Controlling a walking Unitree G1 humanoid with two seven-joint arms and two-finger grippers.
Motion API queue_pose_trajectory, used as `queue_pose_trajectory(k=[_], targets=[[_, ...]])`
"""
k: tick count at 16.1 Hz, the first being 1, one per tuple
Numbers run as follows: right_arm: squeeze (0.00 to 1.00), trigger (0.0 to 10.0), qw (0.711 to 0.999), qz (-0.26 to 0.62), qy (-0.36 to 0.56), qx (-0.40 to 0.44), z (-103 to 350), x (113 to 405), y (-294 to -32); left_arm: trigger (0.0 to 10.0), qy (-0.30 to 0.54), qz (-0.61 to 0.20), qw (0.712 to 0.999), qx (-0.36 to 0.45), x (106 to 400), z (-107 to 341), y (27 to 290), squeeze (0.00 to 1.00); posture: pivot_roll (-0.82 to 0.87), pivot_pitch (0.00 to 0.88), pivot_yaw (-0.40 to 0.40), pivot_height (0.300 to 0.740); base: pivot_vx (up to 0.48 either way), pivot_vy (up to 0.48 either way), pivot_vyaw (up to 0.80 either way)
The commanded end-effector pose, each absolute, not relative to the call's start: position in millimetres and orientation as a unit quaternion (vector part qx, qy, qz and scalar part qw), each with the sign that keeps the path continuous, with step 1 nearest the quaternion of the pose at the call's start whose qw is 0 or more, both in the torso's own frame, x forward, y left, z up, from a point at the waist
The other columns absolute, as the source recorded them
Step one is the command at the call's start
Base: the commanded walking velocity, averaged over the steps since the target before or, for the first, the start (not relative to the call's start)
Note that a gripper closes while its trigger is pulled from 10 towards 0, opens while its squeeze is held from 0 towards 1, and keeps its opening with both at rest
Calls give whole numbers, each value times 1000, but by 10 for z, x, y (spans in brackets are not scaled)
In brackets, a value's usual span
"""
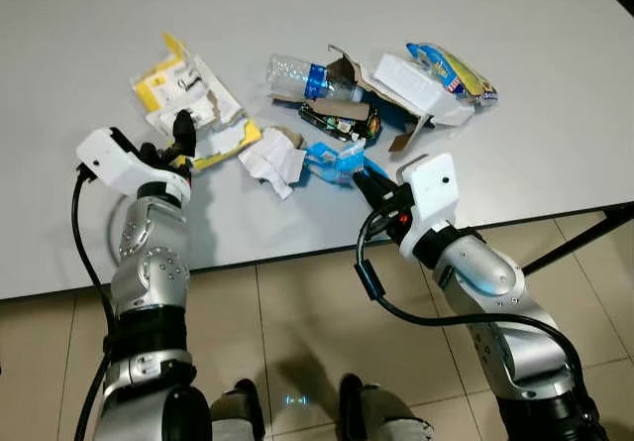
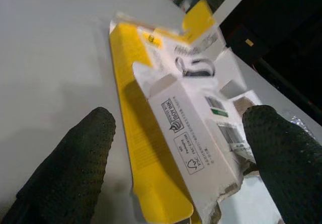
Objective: Picking trash to rubbish bin
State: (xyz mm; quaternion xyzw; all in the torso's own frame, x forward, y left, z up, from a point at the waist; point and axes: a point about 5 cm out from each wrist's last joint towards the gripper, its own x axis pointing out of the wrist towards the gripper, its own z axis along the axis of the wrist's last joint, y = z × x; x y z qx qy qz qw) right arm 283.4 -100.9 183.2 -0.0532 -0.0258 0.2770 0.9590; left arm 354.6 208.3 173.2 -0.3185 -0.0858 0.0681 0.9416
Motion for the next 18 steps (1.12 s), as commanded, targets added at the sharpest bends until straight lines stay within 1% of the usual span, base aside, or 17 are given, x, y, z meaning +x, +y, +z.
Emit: queue_pose_trajectory(k=[1, 3, 4, 5, 9, 18], targets=[[0, 10000, 958, 281, -25, -54, 1839, 2786, -1014, 10000, -69, 65, 939, -329, 3566, 1671, 2098, 0, -173, 291, -32, 740, 0, 0, 0], [0, 10000, 958, 281, -25, -55, 1843, 2785, -1017, 10000, -54, 55, 941, -330, 3597, 1629, 2108, 0, -175, 290, -33, 740, 0, 0, 0], [0, 10000, 958, 281, -25, -55, 1845, 2784, -1015, 1373, -47, 52, 939, -336, 3607, 1605, 2114, 0, -177, 291, -34, 740, 0, 0, 0], [0, 10000, 958, 282, -25, -55, 1847, 2781, -1012, 0, -41, 51, 937, -343, 3613, 1574, 2130, 0, -178, 292, -35, 740, 0, 0, 0], [0, 10000, 957, 283, -24, -57, 1850, 2774, -996, 0, -35, 53, 935, -350, 3613, 1496, 2209, 0, -178, 292, -35, 740, 0, 0, 0], [0, 10000, 958, 280, -24, -57, 1850, 2773, -988, 0, -32, 50, 934, -353, 3632, 1452, 2232, 0, -177, 293, -34, 740, 0, 0, 0]])
